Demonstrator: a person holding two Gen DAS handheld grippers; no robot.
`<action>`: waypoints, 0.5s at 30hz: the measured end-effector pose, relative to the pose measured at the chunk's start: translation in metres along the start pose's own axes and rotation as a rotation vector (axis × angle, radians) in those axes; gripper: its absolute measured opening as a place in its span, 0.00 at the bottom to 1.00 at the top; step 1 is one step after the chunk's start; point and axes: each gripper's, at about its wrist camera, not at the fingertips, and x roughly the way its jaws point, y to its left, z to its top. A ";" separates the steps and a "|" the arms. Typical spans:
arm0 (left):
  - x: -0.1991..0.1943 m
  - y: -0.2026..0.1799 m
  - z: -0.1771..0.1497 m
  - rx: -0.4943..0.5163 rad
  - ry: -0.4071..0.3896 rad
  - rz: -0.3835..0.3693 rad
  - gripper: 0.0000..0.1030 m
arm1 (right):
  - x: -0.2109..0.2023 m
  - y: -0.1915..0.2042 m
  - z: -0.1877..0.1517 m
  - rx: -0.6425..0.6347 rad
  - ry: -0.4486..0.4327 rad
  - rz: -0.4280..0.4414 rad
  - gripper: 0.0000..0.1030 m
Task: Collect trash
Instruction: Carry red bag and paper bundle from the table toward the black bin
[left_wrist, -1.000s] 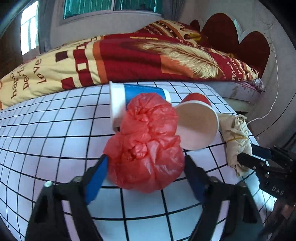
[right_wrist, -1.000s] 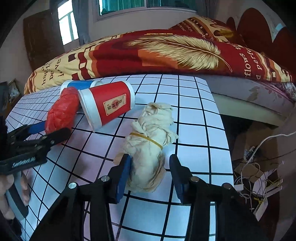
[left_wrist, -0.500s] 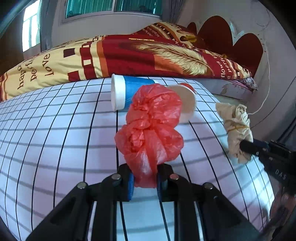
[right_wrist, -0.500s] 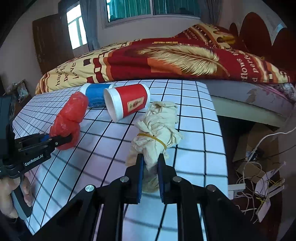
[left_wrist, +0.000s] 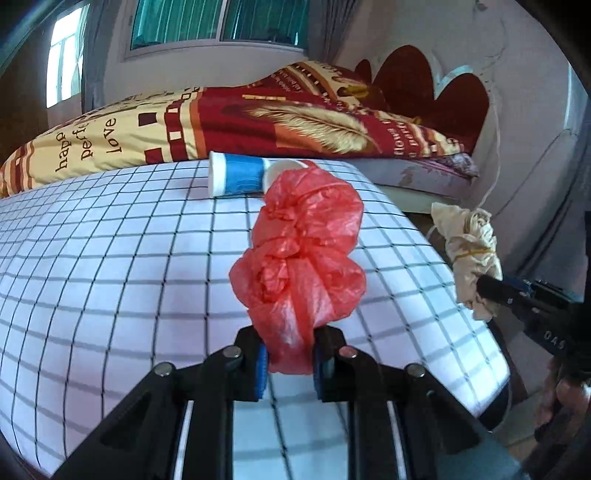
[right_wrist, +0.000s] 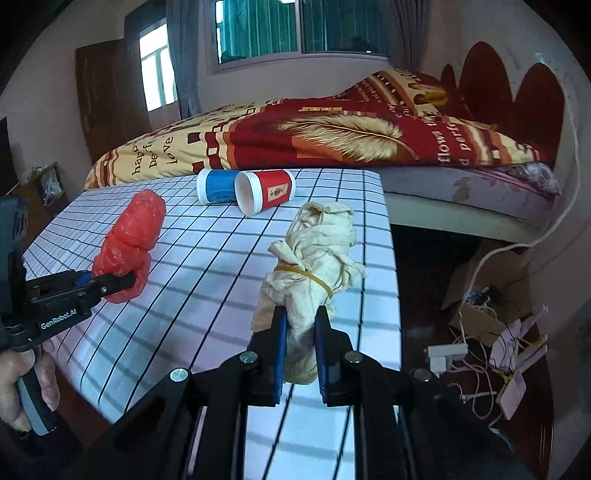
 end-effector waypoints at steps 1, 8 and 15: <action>-0.005 -0.006 -0.005 0.011 -0.003 -0.002 0.19 | -0.005 0.000 -0.005 0.003 -0.003 -0.003 0.15; -0.024 -0.038 -0.036 0.034 0.014 -0.048 0.19 | -0.054 -0.006 -0.041 0.019 -0.027 -0.028 0.15; -0.032 -0.075 -0.053 0.096 0.020 -0.093 0.19 | -0.095 -0.035 -0.073 0.054 -0.044 -0.084 0.15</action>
